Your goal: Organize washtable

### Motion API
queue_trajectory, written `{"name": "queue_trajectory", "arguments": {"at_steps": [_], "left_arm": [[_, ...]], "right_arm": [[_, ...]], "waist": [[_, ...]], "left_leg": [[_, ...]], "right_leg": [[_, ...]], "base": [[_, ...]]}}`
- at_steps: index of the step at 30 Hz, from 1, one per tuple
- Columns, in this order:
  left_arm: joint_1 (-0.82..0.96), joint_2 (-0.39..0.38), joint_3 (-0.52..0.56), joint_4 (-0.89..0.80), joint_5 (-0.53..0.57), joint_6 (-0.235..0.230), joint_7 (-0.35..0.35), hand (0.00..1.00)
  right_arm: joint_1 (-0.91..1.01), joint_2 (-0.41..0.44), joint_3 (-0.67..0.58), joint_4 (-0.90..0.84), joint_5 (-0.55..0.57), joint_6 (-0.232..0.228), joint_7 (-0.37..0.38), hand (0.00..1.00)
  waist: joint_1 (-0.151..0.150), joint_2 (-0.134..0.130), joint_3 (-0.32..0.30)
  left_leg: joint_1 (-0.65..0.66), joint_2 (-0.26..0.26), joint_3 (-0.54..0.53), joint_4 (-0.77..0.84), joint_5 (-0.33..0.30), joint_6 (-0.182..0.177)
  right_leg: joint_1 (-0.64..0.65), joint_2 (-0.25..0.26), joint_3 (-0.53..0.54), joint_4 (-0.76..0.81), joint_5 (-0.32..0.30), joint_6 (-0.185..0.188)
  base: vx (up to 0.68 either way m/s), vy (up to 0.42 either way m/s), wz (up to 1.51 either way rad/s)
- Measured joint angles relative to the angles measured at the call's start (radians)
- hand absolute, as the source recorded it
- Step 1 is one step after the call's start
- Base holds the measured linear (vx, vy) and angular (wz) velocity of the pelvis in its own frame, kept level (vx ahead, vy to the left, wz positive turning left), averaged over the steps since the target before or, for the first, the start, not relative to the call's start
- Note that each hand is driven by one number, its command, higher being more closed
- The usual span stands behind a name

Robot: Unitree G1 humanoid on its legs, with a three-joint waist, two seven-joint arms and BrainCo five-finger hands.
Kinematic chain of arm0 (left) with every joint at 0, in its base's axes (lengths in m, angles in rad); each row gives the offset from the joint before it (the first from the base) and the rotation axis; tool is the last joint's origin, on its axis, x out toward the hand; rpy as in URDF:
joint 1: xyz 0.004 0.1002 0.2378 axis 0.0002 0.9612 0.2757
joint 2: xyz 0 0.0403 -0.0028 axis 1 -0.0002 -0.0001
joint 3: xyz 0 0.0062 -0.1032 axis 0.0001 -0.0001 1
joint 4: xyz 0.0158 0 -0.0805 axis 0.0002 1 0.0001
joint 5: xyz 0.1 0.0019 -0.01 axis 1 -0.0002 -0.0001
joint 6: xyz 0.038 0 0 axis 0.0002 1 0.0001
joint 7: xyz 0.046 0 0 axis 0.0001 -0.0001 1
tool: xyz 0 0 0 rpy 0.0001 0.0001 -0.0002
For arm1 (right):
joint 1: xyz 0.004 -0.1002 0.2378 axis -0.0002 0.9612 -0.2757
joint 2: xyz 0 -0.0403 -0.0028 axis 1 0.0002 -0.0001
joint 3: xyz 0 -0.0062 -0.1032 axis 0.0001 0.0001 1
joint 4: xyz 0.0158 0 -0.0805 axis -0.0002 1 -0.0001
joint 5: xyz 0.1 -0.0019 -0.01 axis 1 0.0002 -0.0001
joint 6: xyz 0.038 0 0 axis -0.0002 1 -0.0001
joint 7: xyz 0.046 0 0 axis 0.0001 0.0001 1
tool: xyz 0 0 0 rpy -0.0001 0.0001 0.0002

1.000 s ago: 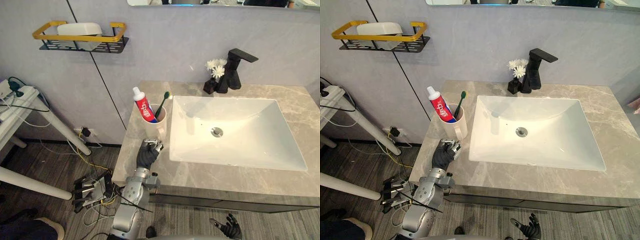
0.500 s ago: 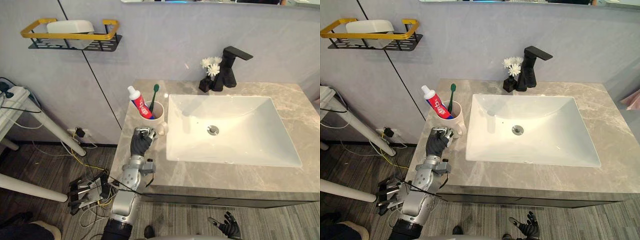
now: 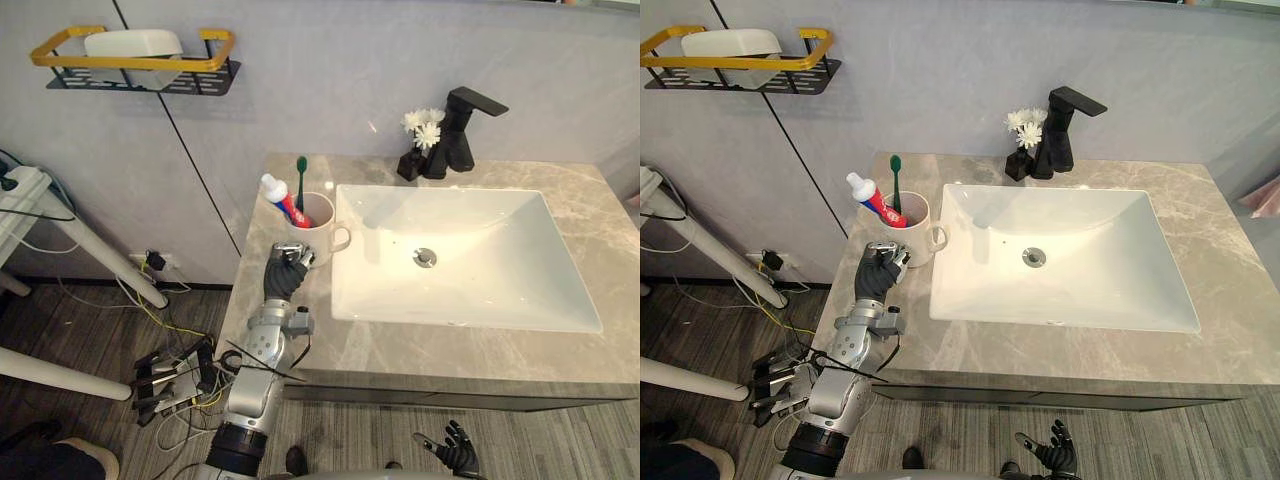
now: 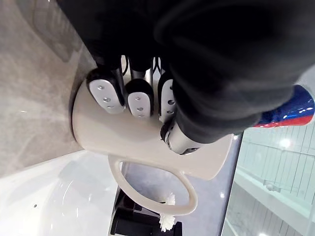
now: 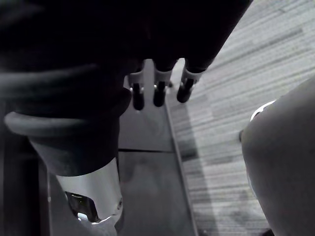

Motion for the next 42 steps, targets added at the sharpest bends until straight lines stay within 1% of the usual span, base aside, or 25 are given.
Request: {"name": "queue_trajectory", "arguments": {"at_steps": [1, 11, 12, 19, 30, 38, 42], "left_arm": [[-0.008, 0.0, 0.0, 0.001, 0.0, 0.0, 0.01, 1.0], [-0.079, -0.001, -0.001, 0.029, 0.0, 0.0, 0.012, 1.0], [-0.087, -0.001, -0.002, 0.042, 0.0, 0.0, 0.012, 1.0], [-0.125, -0.001, -0.007, 0.082, 0.003, 0.0, 0.016, 1.0], [-0.146, -0.001, -0.014, 0.116, 0.005, 0.0, 0.03, 1.0], [-0.175, -0.003, -0.004, 0.129, 0.042, -0.001, 0.043, 1.0], [-0.23, -0.007, 0.006, 0.181, 0.069, 0.002, 0.061, 1.0]], "right_arm": [[0.0, 0.0, 0.0, 0.0, 0.0, 0.0, 0.0, 0.0], [0.0, 0.002, 0.0, -0.02, 0.002, -0.002, -0.001, 0.0], [0.0, 0.002, 0.0, -0.023, 0.002, -0.002, -0.001, 0.0], [0.004, 0.002, 0.0, -0.041, 0.003, -0.002, -0.001, 0.0], [0.032, 0.002, 0.0, -0.076, 0.005, -0.003, -0.001, 0.0], [0.04, -0.001, 0.001, -0.092, 0.011, -0.003, -0.001, 0.0], [0.041, -0.002, 0.003, -0.093, 0.011, -0.003, -0.001, 0.0]], "waist": [[0.0, 0.0, 0.0], [-0.004, 0.0, 0.029], [-0.009, 0.001, 0.03], [-0.02, 0.002, 0.036], [-0.019, 0.006, 0.044], [-0.019, 0.01, 0.061], [-0.019, 0.01, 0.062]], "left_leg": [[0.0, 0.0, 0.0, 0.0, 0.0, 0.0], [-0.003, 0.001, 0.015, 0.0, 0.0, 0.0], [-0.008, 0.002, 0.015, -0.001, -0.001, 0.0], [-0.014, 0.006, 0.031, 0.001, 0.0, 0.0], [-0.017, 0.011, 0.044, 0.001, -0.001, -0.001], [-0.017, 0.016, 0.043, 0.001, -0.001, -0.002], [-0.017, 0.016, 0.043, 0.001, -0.001, -0.002]], "right_leg": [[-0.003, 0.0, 0.001, 0.0, 0.0, -0.001], [-0.014, 0.0, 0.024, 0.002, 0.005, -0.008], [-0.015, 0.001, 0.025, 0.002, 0.005, -0.008], [-0.037, 0.005, 0.036, 0.004, 0.007, -0.01], [-0.047, 0.011, 0.051, 0.005, 0.009, -0.014], [-0.047, 0.016, 0.052, 0.005, 0.009, -0.014], [-0.048, 0.016, 0.052, 0.005, 0.009, -0.014]], "base": [[0.0, 0.0, -0.03], [0.0, -0.001, -0.04], [0.0, 0.0, 0.0], [0.03, -0.008, -0.05], [0.01, -0.007, -0.03], [0.0, 0.0, 0.0], [0.0, 0.0, 0.0]]}}
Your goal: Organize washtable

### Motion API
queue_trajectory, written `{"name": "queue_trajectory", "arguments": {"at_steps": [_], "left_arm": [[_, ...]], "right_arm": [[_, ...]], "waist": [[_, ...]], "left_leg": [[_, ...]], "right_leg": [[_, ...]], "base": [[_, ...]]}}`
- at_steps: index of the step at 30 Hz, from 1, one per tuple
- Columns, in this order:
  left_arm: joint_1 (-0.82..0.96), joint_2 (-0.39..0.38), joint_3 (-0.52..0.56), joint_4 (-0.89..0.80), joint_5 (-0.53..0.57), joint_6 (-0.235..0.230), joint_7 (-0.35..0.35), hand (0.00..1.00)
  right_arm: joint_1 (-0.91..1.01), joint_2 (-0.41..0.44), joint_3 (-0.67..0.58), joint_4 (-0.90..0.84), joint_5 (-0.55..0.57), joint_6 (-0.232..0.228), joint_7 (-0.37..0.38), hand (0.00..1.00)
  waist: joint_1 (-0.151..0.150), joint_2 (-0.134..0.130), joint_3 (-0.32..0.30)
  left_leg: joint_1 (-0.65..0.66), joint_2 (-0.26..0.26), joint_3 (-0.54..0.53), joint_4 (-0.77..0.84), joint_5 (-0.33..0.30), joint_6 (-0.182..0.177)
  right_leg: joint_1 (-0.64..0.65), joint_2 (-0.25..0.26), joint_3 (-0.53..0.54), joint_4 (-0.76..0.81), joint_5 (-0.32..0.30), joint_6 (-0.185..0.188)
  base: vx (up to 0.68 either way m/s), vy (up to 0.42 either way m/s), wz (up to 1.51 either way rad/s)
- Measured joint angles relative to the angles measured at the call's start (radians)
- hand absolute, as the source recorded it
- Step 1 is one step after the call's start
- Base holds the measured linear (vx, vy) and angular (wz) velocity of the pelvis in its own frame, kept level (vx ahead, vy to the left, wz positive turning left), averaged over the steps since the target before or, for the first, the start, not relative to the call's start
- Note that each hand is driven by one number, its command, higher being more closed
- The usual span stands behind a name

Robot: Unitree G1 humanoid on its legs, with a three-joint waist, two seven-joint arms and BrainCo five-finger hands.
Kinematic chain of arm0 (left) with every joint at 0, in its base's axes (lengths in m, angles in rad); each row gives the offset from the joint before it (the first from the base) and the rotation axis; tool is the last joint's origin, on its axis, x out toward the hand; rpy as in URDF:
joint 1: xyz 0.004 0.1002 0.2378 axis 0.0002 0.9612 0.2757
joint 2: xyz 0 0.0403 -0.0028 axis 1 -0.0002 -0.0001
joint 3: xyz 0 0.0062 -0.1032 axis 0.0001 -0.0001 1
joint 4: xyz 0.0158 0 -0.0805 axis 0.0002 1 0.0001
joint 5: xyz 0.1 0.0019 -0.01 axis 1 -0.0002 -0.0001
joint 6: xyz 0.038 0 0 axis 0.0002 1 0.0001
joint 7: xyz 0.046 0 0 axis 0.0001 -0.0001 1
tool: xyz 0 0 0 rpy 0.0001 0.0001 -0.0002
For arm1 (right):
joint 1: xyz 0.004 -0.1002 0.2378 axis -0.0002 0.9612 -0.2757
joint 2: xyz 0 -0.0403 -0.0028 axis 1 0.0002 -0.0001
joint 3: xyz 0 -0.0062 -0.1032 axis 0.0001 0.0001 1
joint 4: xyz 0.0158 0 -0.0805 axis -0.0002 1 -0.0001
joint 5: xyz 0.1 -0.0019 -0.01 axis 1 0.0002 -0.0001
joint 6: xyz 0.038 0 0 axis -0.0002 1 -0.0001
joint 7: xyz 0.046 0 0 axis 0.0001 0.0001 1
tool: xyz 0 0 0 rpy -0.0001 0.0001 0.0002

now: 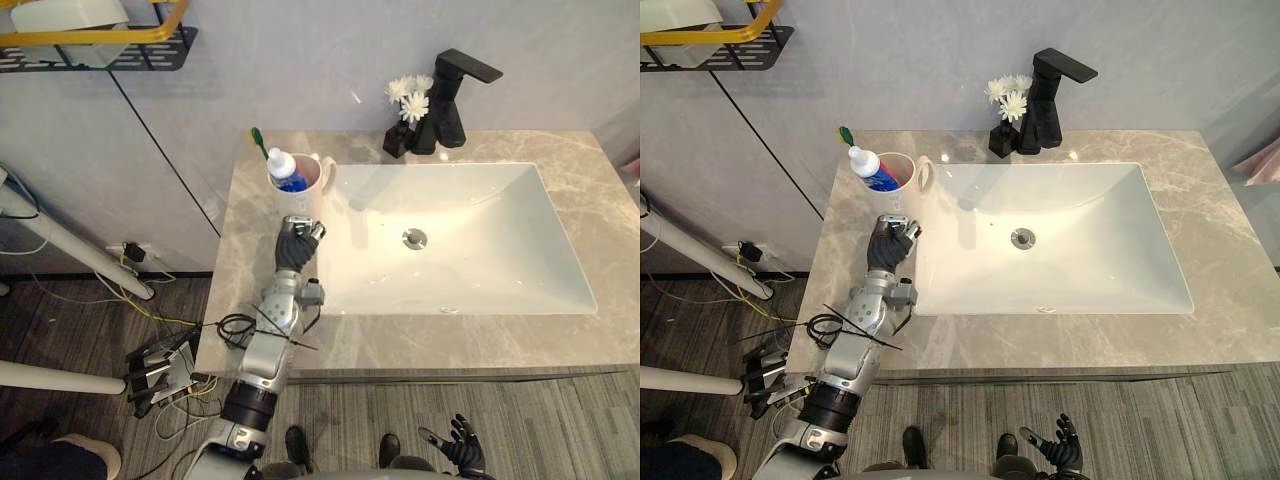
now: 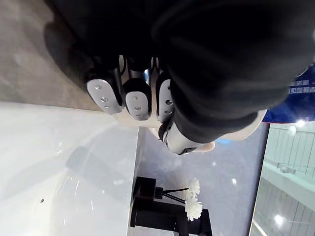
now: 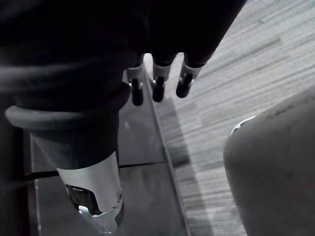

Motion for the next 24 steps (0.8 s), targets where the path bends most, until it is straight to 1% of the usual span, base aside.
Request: {"name": "queue_trajectory", "arguments": {"at_steps": [5, 10, 20, 24], "left_arm": [[-0.03, -0.003, 0.004, 0.015, 0.001, 0.003, 0.019, 1.0], [-0.044, -0.006, 0.036, 0.016, 0.0, 0.003, 0.035, 1.0], [-0.045, -0.006, 0.045, 0.016, -0.001, 0.003, 0.037, 1.0], [-0.045, -0.011, 0.07, 0.016, -0.001, 0.002, 0.039, 1.0]], "right_arm": [[0.0, -0.009, 0.006, -0.004, 0.0, -0.004, 0.0, 0.0], [0.0, -0.016, 0.007, -0.004, 0.0, -0.01, 0.0, 0.0], [0.0, -0.016, 0.007, -0.004, 0.0, -0.011, 0.0, 0.0], [0.0, -0.016, 0.007, -0.004, 0.0, -0.011, 0.0, 0.0]], "waist": [[-0.001, 0.003, 0.009], [-0.003, 0.006, 0.018], [-0.002, 0.006, 0.019], [-0.002, 0.006, 0.019]], "left_leg": [[-0.002, 0.0, 0.0, 0.0, 0.0, 0.0], [-0.002, 0.0, 0.0, 0.0, 0.0, 0.0], [-0.002, 0.001, -0.001, 0.0, 0.0, 0.0], [-0.002, 0.001, -0.002, 0.0, 0.0, 0.0]], "right_leg": [[-0.002, 0.0, 0.0, 0.001, 0.0, 0.0], [-0.003, 0.0, 0.001, 0.001, 0.0, 0.0], [-0.003, 0.0, 0.001, 0.002, 0.0, 0.0], [-0.003, 0.0, 0.001, 0.002, 0.0, 0.0]], "base": [[0.0, 0.0, 0.0], [0.0, 0.0, 0.0], [0.0, 0.0, 0.0], [0.0, 0.0, 0.0]]}}
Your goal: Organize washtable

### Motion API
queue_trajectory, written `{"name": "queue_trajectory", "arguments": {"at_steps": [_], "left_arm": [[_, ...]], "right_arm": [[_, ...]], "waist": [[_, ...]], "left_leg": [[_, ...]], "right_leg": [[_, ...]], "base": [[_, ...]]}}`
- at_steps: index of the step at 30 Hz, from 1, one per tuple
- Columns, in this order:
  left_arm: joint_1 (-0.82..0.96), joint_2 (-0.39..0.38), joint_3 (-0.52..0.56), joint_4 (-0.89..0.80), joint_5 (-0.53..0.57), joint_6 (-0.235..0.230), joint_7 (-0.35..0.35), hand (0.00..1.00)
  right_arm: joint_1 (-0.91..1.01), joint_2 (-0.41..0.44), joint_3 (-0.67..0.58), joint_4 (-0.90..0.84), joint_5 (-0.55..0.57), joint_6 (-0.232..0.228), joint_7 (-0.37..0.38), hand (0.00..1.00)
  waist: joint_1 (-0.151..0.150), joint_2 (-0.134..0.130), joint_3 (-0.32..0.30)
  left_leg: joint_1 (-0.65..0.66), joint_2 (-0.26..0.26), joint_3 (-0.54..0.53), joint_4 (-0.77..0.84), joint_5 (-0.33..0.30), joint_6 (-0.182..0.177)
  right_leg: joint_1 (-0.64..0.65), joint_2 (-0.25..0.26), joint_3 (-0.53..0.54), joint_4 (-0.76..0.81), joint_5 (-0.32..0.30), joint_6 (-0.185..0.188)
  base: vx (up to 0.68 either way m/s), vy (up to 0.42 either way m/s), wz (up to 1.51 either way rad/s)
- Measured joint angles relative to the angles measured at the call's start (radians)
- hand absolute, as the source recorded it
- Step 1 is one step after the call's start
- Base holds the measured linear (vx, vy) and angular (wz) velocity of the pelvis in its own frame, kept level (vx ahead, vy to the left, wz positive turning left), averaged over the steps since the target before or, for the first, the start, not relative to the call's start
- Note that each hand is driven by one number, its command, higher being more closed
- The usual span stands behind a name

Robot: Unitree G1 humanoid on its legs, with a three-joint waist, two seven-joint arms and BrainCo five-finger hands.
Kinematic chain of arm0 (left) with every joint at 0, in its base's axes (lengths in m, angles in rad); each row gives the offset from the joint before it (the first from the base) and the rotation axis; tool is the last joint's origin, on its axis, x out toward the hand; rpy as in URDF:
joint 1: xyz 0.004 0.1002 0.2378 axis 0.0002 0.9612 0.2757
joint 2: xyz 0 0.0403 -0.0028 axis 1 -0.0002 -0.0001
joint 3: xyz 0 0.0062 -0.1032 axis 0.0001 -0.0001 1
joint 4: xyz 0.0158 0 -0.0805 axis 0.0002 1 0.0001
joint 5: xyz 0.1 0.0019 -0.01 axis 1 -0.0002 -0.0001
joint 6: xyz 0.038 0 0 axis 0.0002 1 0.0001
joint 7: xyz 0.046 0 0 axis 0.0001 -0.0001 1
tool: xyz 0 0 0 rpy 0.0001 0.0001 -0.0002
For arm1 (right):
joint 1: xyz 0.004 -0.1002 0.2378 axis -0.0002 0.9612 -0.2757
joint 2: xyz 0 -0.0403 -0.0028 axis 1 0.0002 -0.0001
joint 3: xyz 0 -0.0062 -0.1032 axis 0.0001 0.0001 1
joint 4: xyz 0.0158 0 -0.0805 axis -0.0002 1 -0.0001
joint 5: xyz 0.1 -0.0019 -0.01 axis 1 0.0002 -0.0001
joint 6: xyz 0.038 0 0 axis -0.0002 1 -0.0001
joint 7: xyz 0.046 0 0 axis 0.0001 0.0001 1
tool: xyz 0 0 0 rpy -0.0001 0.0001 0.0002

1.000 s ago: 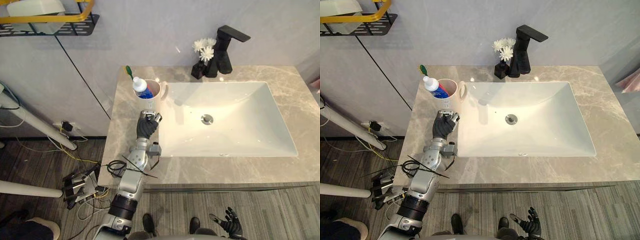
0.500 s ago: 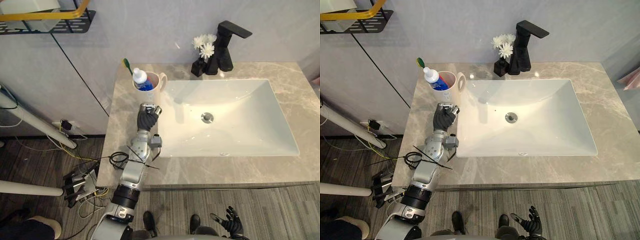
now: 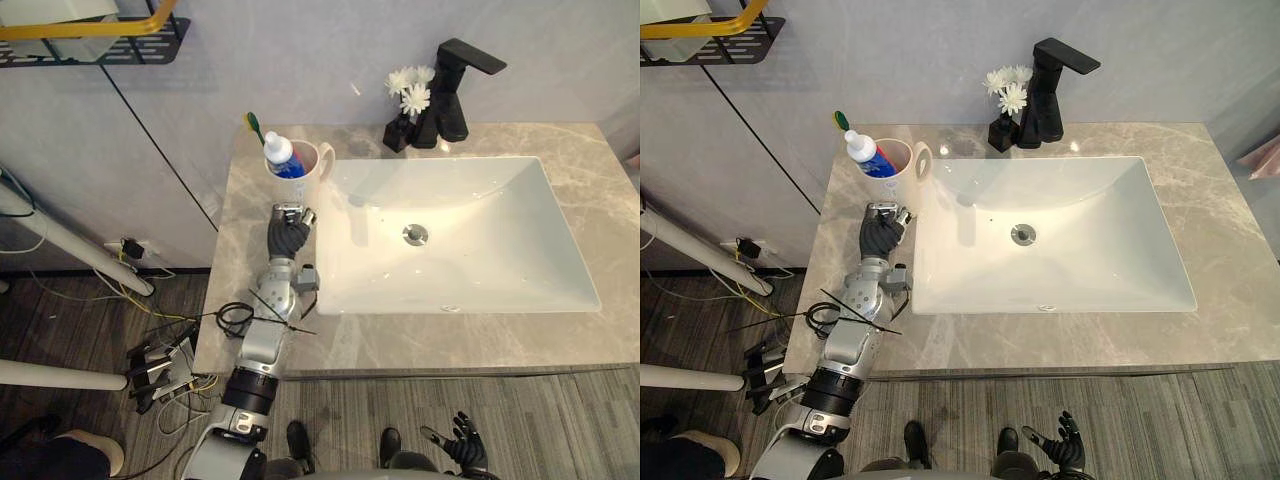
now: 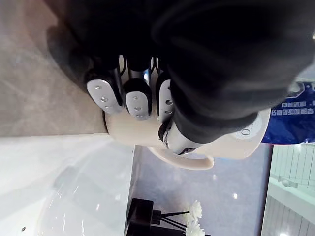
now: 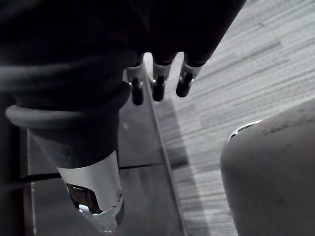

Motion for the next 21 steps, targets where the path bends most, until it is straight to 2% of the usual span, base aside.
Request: {"name": "queue_trajectory", "arguments": {"at_steps": [4, 9, 15, 17, 19, 21], "left_arm": [[0.005, -0.001, 0.002, -0.009, -0.012, 0.0, -0.002, 1.0], [0.093, 0.008, 0.007, -0.131, -0.058, -0.019, -0.008, 1.0], [0.371, 0.028, 0.015, -0.403, -0.16, -0.075, -0.083, 1.0], [0.451, 0.029, 0.045, -0.508, -0.191, -0.097, -0.107, 1.0], [0.527, 0.034, 0.097, -0.634, -0.222, -0.135, -0.132, 1.0], [0.599, 0.038, 0.161, -0.719, -0.229, -0.169, -0.136, 1.0]], "right_arm": [[0.0, 0.0, -0.001, 0.001, 0.0, -0.003, 0.0, 0.0], [0.0, 0.0, -0.008, 0.005, 0.0, -0.005, 0.0, 0.0], [-0.007, 0.002, -0.035, 0.047, 0.0, -0.01, 0.004, 0.0], [-0.016, 0.002, -0.055, 0.076, 0.0, -0.011, 0.004, 0.0], [-0.019, -0.007, -0.068, 0.104, 0.0, -0.015, 0.007, 0.0], [-0.022, -0.008, -0.093, 0.139, 0.0, -0.018, 0.01, 0.0]], "waist": [[0.001, 0.001, 0.0], [0.003, 0.007, 0.004], [0.03, 0.018, 0.005], [0.033, 0.021, 0.002], [0.055, 0.027, -0.009], [0.06, 0.035, -0.044]], "left_leg": [[0.003, 0.0, -0.002, 0.0, 0.0, 0.0], [0.018, 0.0, -0.004, 0.0, 0.0, 0.0], [0.055, 0.002, -0.021, 0.0, -0.014, -0.008], [0.072, 0.002, -0.034, -0.001, -0.017, -0.006], [0.091, 0.001, -0.052, 0.0, -0.017, -0.005], [0.091, 0.0, -0.074, 0.0, -0.017, -0.005]], "right_leg": [[0.003, 0.0, -0.001, 0.0, 0.0, 0.0], [0.021, 0.0, -0.001, -0.001, 0.0, 0.0], [0.074, 0.003, -0.009, -0.007, -0.001, 0.001], [0.094, 0.003, -0.022, -0.006, -0.001, 0.001], [0.118, 0.002, -0.034, -0.004, -0.001, 0.001], [0.132, 0.002, -0.051, -0.004, -0.001, 0.001]], "base": [[0.0, 0.0, 0.0], [0.01, -0.001, 0.01], [0.01, -0.008, 0.06], [0.02, -0.008, 0.25], [0.06, -0.002, 0.19], [0.05, -0.012, 0.34]]}}
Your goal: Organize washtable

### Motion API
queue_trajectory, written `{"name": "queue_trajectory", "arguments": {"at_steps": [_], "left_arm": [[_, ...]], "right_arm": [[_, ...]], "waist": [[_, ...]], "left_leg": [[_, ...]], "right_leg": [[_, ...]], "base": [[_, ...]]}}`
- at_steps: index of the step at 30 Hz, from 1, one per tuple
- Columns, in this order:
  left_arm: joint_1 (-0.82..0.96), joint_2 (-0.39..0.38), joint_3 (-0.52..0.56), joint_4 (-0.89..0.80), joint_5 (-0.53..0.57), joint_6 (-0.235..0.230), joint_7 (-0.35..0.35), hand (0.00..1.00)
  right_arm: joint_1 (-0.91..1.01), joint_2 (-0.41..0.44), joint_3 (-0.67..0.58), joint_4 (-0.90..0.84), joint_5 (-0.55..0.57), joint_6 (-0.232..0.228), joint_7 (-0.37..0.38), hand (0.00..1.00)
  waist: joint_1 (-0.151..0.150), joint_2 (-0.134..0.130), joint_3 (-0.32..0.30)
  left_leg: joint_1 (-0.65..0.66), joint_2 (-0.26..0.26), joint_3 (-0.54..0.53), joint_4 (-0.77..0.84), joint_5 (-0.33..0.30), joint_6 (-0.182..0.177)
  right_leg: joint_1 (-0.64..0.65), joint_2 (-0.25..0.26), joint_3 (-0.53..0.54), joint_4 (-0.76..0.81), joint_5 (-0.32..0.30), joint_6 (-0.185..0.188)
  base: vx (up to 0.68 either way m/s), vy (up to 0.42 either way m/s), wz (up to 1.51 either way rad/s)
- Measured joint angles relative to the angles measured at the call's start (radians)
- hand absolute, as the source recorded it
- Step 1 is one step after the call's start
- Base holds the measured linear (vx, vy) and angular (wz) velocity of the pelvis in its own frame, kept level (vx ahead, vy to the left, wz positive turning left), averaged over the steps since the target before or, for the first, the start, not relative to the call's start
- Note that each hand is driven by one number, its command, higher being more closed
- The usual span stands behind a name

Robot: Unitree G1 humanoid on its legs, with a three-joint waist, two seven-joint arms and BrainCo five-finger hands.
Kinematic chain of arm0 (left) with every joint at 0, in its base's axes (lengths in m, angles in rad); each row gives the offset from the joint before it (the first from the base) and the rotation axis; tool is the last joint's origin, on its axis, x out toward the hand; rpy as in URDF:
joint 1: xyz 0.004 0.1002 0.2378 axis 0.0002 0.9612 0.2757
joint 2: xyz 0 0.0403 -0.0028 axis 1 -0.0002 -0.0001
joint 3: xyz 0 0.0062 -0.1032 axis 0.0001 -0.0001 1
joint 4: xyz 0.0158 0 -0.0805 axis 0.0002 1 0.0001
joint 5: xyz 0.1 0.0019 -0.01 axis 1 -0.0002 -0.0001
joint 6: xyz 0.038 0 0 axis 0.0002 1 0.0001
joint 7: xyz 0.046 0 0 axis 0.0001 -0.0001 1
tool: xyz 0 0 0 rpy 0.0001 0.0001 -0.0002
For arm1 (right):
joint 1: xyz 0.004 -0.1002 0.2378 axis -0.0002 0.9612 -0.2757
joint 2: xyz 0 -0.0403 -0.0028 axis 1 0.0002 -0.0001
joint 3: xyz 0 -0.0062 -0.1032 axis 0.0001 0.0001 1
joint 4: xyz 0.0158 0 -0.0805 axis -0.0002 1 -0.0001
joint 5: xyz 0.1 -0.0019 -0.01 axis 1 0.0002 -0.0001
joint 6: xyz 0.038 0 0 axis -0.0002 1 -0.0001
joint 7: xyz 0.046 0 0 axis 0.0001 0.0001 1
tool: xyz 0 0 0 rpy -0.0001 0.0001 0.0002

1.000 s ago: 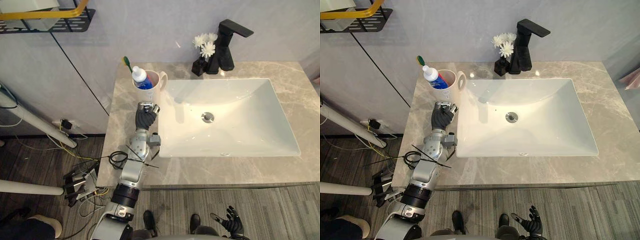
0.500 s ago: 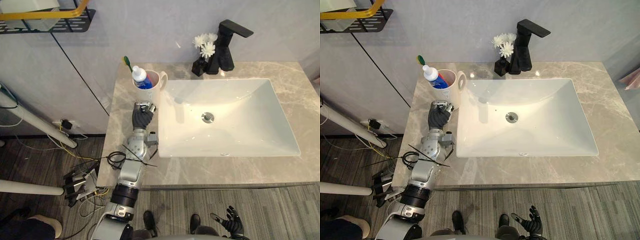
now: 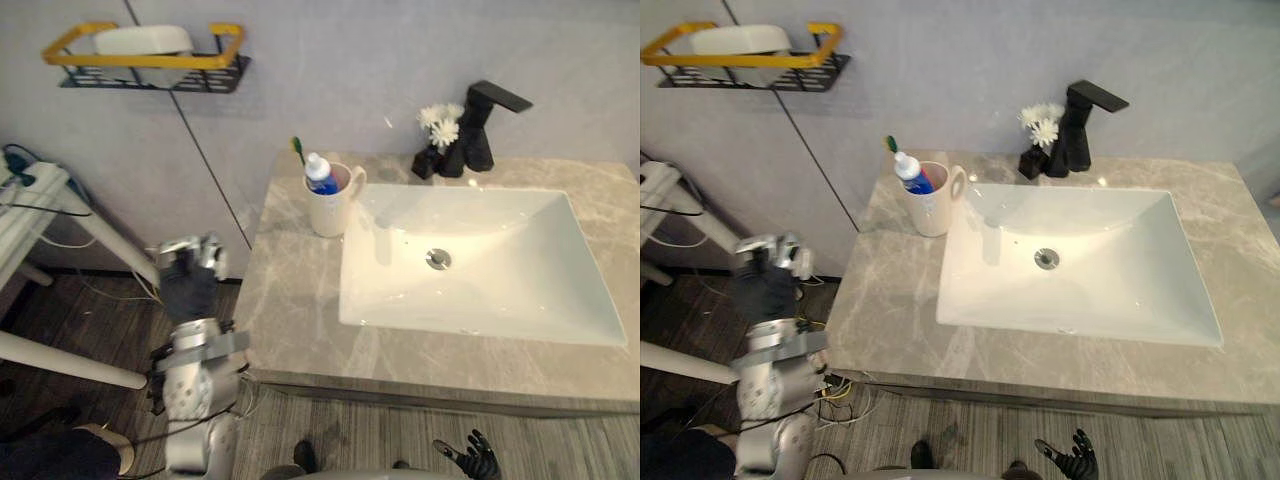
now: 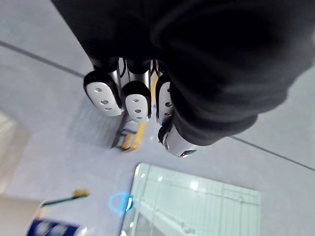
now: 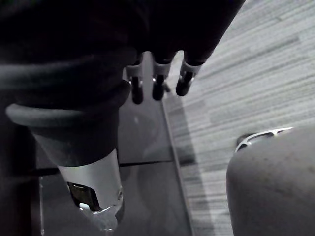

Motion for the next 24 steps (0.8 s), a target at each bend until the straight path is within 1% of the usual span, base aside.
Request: {"name": "queue_trajectory", "arguments": {"at_steps": [1, 3, 5, 6, 7, 8, 9, 10, 11, 12, 13, 14, 16, 18, 19, 20, 22, 24], "left_arm": [[0.01, -0.001, 0.008, -0.006, 0.0, -0.003, 0.0, 1.0], [0.076, -0.011, 0.072, -0.035, 0.003, -0.011, 0.0, 1.0], [0.123, -0.044, 0.152, -0.03, 0.004, -0.011, 0.005, 1.0], [0.13, -0.057, 0.183, -0.022, 0.005, -0.012, 0.009, 1.0], [0.142, -0.081, 0.249, 0.021, 0.006, -0.019, 0.026, 1.0], [0.146, -0.094, 0.323, 0.102, 0.006, -0.027, 0.049, 1.0], [0.144, -0.096, 0.36, 0.152, 0.006, -0.027, 0.063, 1.0], [0.143, -0.104, 0.416, 0.276, 0.009, -0.028, 0.098, 0.0], [0.143, -0.105, 0.452, 0.404, 0.013, -0.024, 0.139, 0.0], [0.143, -0.106, 0.466, 0.463, 0.012, -0.015, 0.16, 0.0], [0.136, -0.104, 0.473, 0.591, 0.012, -0.002, 0.188, 0.0], [0.131, -0.103, 0.474, 0.718, 0.013, 0.013, 0.204, 0.0], [0.129, -0.102, 0.474, 0.855, 0.013, 0.039, 0.203, 0.0], [0.106, -0.099, 0.479, 1.083, 0.031, 0.081, 0.197, 0.0], [0.097, -0.098, 0.482, 1.138, 0.042, 0.092, 0.195, 0.0], [0.075, -0.098, 0.486, 1.254, 0.047, 0.115, 0.182, 0.0], [0.057, -0.101, 0.504, 1.398, 0.046, 0.142, 0.148, 0.0], [0.054, -0.103, 0.516, 1.478, 0.044, 0.154, 0.115, 0.0]], "right_arm": [[0.0, -0.001, -0.001, 0.004, 0.0, -0.001, 0.001, 0.0], [-0.003, -0.008, -0.002, 0.024, 0.0, -0.003, 0.017, 0.0], [-0.003, -0.011, -0.002, 0.036, 0.0, -0.002, 0.02, 0.0], [-0.003, -0.011, -0.003, 0.04, 0.0, -0.002, 0.021, 0.0], [-0.003, -0.012, -0.003, 0.046, 0.0, -0.001, 0.024, 0.0], [-0.005, -0.012, -0.003, 0.053, 0.0, -0.001, 0.031, 0.0], [-0.008, -0.012, -0.003, 0.057, 0.001, -0.001, 0.033, 0.0], [-0.012, -0.015, -0.001, 0.071, 0.001, -0.001, 0.036, 0.0], [-0.015, -0.019, 0.002, 0.088, 0.0, 0.0, 0.038, 0.0], [-0.019, -0.019, 0.002, 0.098, 0.0, 0.001, 0.038, 0.0], [-0.023, -0.02, 0.006, 0.104, -0.002, 0.012, 0.037, 0.0], [-0.024, -0.02, 0.011, 0.11, -0.002, 0.016, 0.036, 0.0], [-0.029, -0.019, 0.024, 0.114, -0.007, 0.021, 0.035, 0.0], [-0.047, -0.005, 0.044, 0.131, -0.012, 0.022, 0.034, 0.0], [-0.05, -0.001, 0.043, 0.137, -0.012, 0.022, 0.032, 0.0], [-0.052, 0.001, 0.037, 0.149, -0.01, 0.022, 0.033, 0.0], [-0.06, 0.0, 0.011, 0.167, -0.013, 0.023, 0.037, 0.0], [-0.083, -0.009, -0.027, 0.213, -0.022, 0.036, 0.037, 0.0]], "waist": [[0.0, 0.001, -0.005], [0.005, 0.003, -0.02], [0.02, 0.003, -0.03], [0.02, 0.002, -0.033], [0.023, 0.0, -0.04], [0.023, -0.001, -0.046], [0.022, -0.002, -0.047], [0.022, -0.004, -0.053], [0.022, -0.006, -0.068], [0.022, -0.006, -0.072], [0.022, -0.014, -0.079], [0.023, -0.01, -0.079], [0.023, -0.017, -0.086], [0.022, -0.039, -0.089], [0.022, -0.046, -0.089], [0.021, -0.048, -0.09], [0.022, -0.048, -0.091], [0.022, -0.048, -0.091]], "left_leg": [[0.0, 0.0, -0.002, 0.0, 0.0, 0.0], [0.014, 0.0, -0.011, 0.0, 0.0, 0.0], [0.017, 0.001, -0.011, 0.0, -0.001, -0.001], [0.017, 0.001, -0.012, 0.0, -0.001, -0.001], [0.018, 0.001, -0.013, 0.0, -0.001, 0.0], [0.02, 0.0, -0.02, 0.0, 0.0, 0.0], [0.025, 0.0, -0.02, 0.0, 0.0, 0.0], [0.034, 0.0, -0.02, 0.0, 0.0, 0.0], [0.033, 0.0, -0.021, 0.0, -0.001, 0.0], [0.033, 0.0, -0.023, 0.0, -0.001, 0.0], [0.038, -0.001, -0.027, 0.0, 0.001, 0.001], [0.051, -0.002, -0.029, 0.0, 0.003, 0.002], [0.054, -0.003, -0.03, 0.0, 0.008, 0.002], [0.062, -0.012, -0.03, -0.001, 0.009, 0.001], [0.066, -0.018, -0.03, -0.002, 0.01, 0.0], [0.072, -0.026, -0.027, -0.007, 0.012, -0.002], [0.072, -0.021, -0.016, -0.008, 0.017, -0.001], [0.075, -0.019, 0.001, -0.008, 0.017, -0.002]], "right_leg": [[0.002, 0.0, -0.002, 0.0, 0.0, 0.0], [0.02, 0.0, -0.01, 0.0, 0.0, 0.0], [0.032, 0.0, -0.011, 0.0, 0.0, 0.0], [0.032, 0.0, -0.011, 0.0, 0.0, 0.0], [0.034, 0.0, -0.013, 0.0, 0.0, 0.0], [0.038, 0.0, -0.015, 0.0, 0.0, 0.0], [0.042, 0.0, -0.016, 0.0, 0.0, 0.0], [0.049, 0.0, -0.017, 0.0, 0.0, 0.0], [0.05, -0.001, -0.023, 0.0, 0.0, 0.0], [0.051, -0.001, -0.027, 0.0, 0.0, 0.0], [0.056, -0.002, -0.035, 0.002, 0.0, 0.0], [0.064, -0.003, -0.036, 0.002, -0.002, 0.0], [0.064, -0.004, -0.037, 0.006, -0.007, -0.003], [0.06, -0.016, -0.038, 0.027, -0.044, -0.003], [0.06, -0.021, -0.037, 0.031, -0.06, 0.002], [0.058, -0.032, -0.035, 0.035, -0.081, 0.014], [0.041, -0.03, -0.027, 0.052, -0.086, 0.008], [0.033, -0.024, -0.001, 0.054, -0.085, 0.007]], "base": [[0.06, -0.02, 0.34], [0.04, -0.023, 0.12], [-0.02, -0.01, 0.0], [-0.04, -0.025, 0.01], [-0.03, -0.027, 0.03], [0.0, 0.0, 0.0], [-0.03, -0.029, 0.0], [-0.04, -0.026, -0.01], [-0.04, -0.024, 0.01], [-0.04, -0.029, 0.08], [-0.02, -0.026, 0.08], [-0.02, -0.024, 0.07], [-0.05, -0.018, -0.02], [-0.08, -0.038, -0.09], [-0.05, -0.05, -0.09], [-0.05, -0.035, -0.06], [-0.07, -0.023, -0.14], [-0.04, -0.003, -0.29]]}}
